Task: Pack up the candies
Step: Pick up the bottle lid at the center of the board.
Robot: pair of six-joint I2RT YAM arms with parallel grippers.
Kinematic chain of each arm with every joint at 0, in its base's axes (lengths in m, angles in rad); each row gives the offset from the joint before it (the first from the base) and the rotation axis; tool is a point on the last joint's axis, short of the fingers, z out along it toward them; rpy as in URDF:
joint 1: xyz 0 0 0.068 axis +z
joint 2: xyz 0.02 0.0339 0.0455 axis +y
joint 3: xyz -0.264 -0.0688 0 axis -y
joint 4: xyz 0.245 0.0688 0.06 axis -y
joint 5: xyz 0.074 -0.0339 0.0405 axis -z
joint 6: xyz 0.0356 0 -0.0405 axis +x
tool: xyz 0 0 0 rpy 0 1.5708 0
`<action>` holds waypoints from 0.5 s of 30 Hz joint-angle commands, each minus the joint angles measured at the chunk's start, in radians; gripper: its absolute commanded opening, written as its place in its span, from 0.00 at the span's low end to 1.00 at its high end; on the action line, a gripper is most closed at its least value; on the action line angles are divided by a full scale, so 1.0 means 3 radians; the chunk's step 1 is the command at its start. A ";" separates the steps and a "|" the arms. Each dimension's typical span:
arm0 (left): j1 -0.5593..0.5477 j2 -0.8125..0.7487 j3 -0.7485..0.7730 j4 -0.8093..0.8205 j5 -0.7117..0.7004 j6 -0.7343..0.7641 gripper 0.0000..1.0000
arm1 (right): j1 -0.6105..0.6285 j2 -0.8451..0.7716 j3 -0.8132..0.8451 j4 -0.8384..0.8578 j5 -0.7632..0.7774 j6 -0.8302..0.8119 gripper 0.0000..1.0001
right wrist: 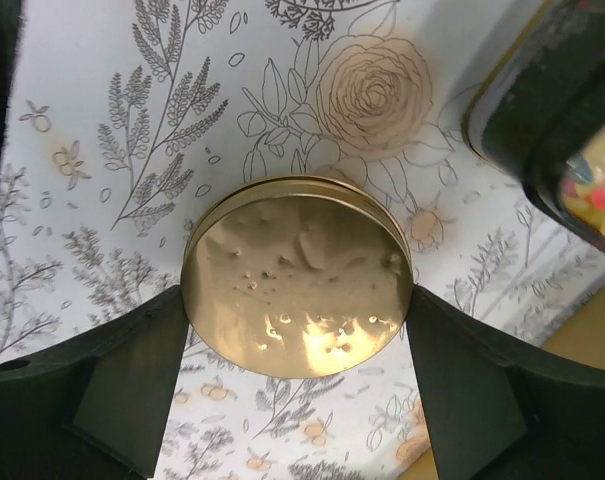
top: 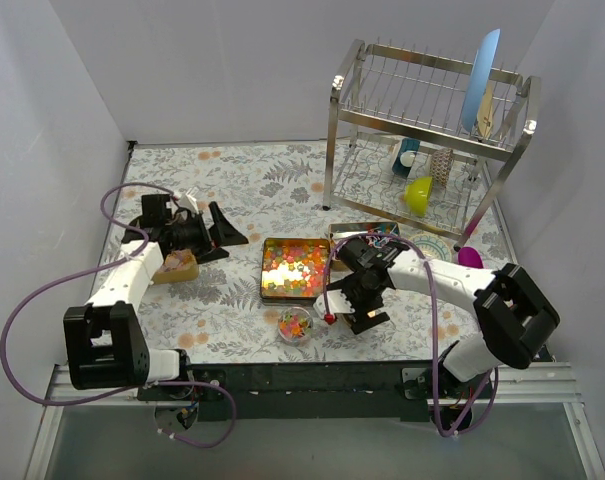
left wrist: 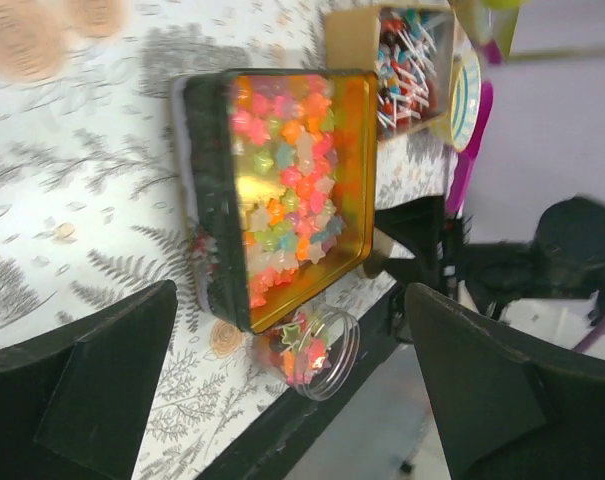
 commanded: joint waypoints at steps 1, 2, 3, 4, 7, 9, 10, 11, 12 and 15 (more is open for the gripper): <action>-0.0619 -0.0223 0.0390 0.0139 -0.0046 0.0609 0.98 | -0.0074 -0.0338 0.0378 -0.0377 -0.0147 0.0395 0.84; -0.0853 -0.0213 0.0452 0.0028 -0.0031 0.0854 0.98 | -0.0090 -0.0409 0.0455 -0.0429 -0.0167 0.0482 0.84; -0.0962 -0.0177 0.0493 -0.0054 -0.0041 0.0942 0.98 | -0.0115 -0.0440 0.0643 -0.0475 -0.0178 0.0564 0.84; -0.1085 -0.0126 0.0595 -0.0303 -0.0056 0.1029 0.98 | -0.0191 -0.0456 0.0726 -0.0546 -0.0193 0.0727 0.84; -0.1671 0.0145 0.0724 -0.0744 -0.0275 0.1194 0.98 | -0.0437 -0.0466 0.1145 -0.0659 -0.0234 0.1018 0.84; -0.1867 0.0186 0.0673 -0.0817 -0.0673 0.0908 0.98 | -0.0671 -0.0400 0.1349 -0.0700 -0.0265 0.1172 0.83; -0.1980 0.0156 0.0546 -0.0807 -0.0781 0.0791 0.95 | -0.0743 -0.0369 0.1578 -0.0751 -0.0275 0.1234 0.84; -0.2006 0.0075 0.0454 -0.0807 -0.1086 0.0511 0.94 | -0.0871 -0.0303 0.1677 -0.0777 -0.0285 0.1356 0.83; -0.2016 0.0018 0.0362 -0.0802 -0.1221 0.0382 0.92 | -0.0923 -0.0277 0.1789 -0.0777 -0.0285 0.1357 0.83; -0.2032 -0.0039 0.0116 -0.0888 -0.1401 0.0095 0.84 | -0.1071 -0.0201 0.2091 -0.0828 -0.0290 0.1551 0.83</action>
